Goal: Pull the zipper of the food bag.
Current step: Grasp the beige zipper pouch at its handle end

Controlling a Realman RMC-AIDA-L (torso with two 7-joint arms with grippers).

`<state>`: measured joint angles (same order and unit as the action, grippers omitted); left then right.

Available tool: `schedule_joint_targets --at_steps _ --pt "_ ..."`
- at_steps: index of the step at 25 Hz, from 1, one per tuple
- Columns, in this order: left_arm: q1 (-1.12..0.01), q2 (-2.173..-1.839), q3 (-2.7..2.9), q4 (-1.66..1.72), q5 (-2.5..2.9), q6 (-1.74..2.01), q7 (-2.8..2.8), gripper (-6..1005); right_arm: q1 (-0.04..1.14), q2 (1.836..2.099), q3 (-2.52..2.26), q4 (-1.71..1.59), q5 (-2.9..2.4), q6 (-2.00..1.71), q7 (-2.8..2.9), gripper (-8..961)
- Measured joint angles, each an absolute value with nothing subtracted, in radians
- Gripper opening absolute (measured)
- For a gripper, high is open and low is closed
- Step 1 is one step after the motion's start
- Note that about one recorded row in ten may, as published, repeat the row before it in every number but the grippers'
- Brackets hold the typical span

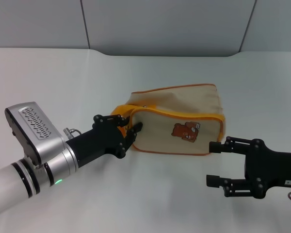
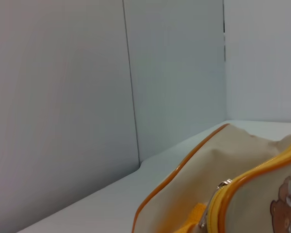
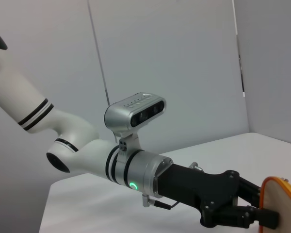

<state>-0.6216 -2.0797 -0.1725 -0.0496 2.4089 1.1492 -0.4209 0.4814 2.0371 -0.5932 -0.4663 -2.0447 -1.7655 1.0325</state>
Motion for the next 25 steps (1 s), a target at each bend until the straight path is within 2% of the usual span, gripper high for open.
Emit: schedule_joint_targets --at_steps 7,16,21,22,25 --pt "-0.6 -2.08 -0.179 -0.053 2.409 1.2 -0.407 147 0.478 2.037 -0.584 -0.466 -2.041 -1.775 1.032 778" --pt "-0.52 -2.076 -0.262 -0.098 2.408 1.346 -0.255 131 0.473 2.043 -0.498 -0.463 -2.027 -1.776 1.024 774" --pt "-0.52 -2.073 -0.266 -0.082 2.413 1.419 -0.209 123 0.442 2.066 -0.353 -0.447 -1.95 -1.783 0.943 771" --pt "-0.526 -2.071 -0.265 -0.067 2.414 1.441 -0.18 121 0.419 2.079 -0.301 -0.402 -1.847 -1.769 0.84 771" --pt "-0.541 -2.07 -0.264 -0.047 2.415 1.456 -0.163 117 0.406 2.085 -0.273 -0.311 -1.743 -1.76 0.679 770"
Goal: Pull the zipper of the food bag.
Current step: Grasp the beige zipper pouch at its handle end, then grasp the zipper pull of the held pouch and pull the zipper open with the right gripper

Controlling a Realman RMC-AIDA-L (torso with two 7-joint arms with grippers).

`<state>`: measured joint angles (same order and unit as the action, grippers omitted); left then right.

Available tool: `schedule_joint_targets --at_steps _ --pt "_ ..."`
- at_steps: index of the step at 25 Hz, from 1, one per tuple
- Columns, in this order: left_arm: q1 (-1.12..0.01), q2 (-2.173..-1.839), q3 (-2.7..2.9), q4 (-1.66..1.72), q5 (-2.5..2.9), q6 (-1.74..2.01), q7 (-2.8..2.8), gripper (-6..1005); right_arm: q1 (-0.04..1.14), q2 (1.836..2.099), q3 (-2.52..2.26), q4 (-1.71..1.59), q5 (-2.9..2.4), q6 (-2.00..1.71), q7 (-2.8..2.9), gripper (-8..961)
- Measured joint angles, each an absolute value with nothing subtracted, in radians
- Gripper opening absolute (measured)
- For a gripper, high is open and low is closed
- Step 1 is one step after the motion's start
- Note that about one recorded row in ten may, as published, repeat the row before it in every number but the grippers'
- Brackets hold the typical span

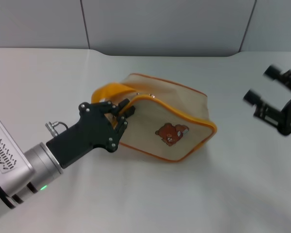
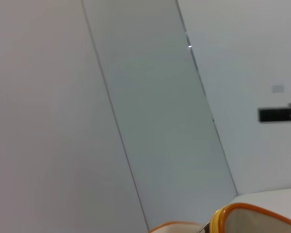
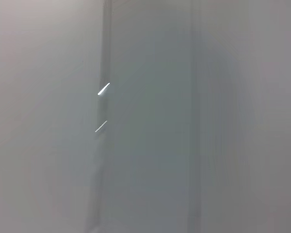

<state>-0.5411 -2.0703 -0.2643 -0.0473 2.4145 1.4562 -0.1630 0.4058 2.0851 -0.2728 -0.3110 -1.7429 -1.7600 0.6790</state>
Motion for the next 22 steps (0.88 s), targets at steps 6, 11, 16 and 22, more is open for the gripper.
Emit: schedule_joint_targets --at_steps 6,11,16,22 --pt "-0.571 -2.07 -0.248 -0.014 2.416 1.531 -0.124 111 0.447 2.089 -0.268 0.048 -1.565 -1.679 -0.002 767" --pt "-0.589 -2.069 -0.243 0.008 2.416 1.577 -0.124 112 0.504 2.091 -0.278 0.202 -1.58 -1.585 -0.339 765" --pt "-0.599 -2.069 -0.241 0.015 2.416 1.59 -0.127 108 0.532 2.092 -0.276 0.243 -1.606 -1.514 -0.456 762" --pt "-0.608 -2.07 -0.232 0.024 2.416 1.591 -0.127 103 0.539 2.092 -0.275 0.241 -1.717 -1.494 -0.464 760"
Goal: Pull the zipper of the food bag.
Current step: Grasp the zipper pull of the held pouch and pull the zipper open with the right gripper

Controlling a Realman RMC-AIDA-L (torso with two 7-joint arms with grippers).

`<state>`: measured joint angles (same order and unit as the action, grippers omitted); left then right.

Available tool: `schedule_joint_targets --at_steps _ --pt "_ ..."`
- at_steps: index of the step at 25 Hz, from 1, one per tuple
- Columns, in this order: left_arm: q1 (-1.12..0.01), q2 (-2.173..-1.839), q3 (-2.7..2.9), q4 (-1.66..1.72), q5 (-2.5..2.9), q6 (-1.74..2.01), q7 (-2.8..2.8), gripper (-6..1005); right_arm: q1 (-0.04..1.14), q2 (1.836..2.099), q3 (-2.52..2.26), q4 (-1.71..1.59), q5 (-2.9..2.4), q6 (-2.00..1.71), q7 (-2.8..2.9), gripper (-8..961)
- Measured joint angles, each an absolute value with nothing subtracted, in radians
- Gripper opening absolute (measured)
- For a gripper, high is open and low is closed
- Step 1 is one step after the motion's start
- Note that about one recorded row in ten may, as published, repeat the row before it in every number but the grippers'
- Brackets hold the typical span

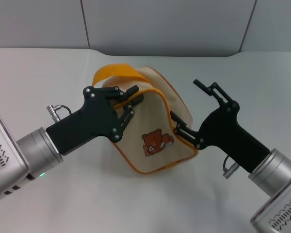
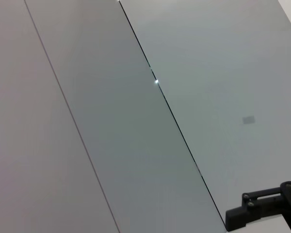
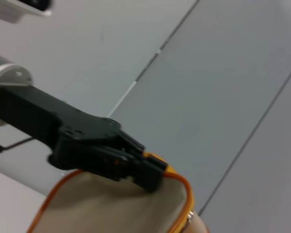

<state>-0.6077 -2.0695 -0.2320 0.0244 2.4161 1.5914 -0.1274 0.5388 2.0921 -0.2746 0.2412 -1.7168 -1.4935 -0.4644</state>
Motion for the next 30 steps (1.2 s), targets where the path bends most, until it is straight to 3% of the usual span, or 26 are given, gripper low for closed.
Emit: schedule_joint_targets --at_steps 22,30 --pt "-0.617 -2.072 -0.23 0.015 2.413 1.583 -0.129 99 0.606 2.092 -0.234 0.307 -1.737 -1.392 -0.462 750" --pt "-0.615 -2.072 -0.23 0.015 2.418 1.583 -0.129 100 0.607 2.092 -0.235 0.313 -1.736 -1.39 -0.46 431"
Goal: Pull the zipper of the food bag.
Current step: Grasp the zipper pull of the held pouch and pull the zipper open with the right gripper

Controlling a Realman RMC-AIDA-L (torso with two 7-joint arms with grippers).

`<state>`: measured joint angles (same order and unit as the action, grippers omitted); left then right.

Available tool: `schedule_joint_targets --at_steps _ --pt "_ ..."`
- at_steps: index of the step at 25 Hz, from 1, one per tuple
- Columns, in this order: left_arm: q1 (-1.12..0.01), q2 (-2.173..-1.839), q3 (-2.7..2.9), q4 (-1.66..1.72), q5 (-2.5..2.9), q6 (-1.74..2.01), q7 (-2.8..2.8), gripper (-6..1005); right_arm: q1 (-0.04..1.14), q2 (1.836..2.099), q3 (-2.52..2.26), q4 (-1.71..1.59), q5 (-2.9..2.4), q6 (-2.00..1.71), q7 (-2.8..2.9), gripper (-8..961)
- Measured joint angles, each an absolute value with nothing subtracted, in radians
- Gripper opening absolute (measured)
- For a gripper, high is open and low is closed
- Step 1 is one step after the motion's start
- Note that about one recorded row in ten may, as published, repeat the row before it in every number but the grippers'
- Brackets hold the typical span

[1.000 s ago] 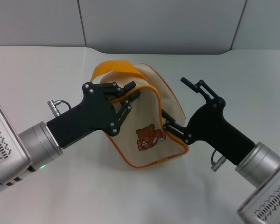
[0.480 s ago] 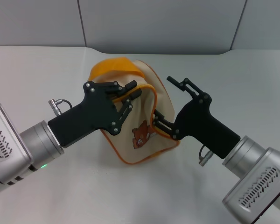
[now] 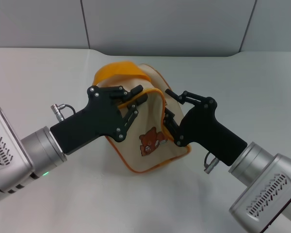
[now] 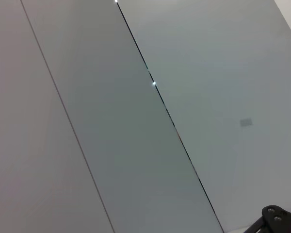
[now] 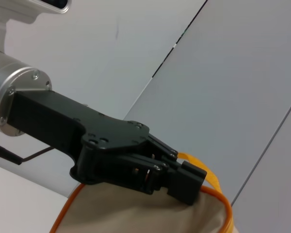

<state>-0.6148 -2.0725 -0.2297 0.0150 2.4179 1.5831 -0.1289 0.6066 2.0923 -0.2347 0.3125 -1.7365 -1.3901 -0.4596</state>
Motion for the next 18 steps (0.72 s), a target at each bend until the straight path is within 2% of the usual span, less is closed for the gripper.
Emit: schedule_joint_targets --at_steps 10,15,18 --pt "-0.613 -2.072 -0.231 0.015 2.418 1.583 -0.129 98 0.599 2.092 -0.235 0.313 -1.735 -1.384 -0.46 93" --pt "-0.61 -2.072 -0.234 0.019 2.416 1.583 -0.138 97 0.55 2.092 -0.214 0.309 -1.727 -1.354 -0.46 -2" --pt "-0.609 -2.072 -0.235 0.022 2.415 1.583 -0.149 97 0.515 2.092 -0.201 0.297 -1.727 -1.323 -0.461 0"
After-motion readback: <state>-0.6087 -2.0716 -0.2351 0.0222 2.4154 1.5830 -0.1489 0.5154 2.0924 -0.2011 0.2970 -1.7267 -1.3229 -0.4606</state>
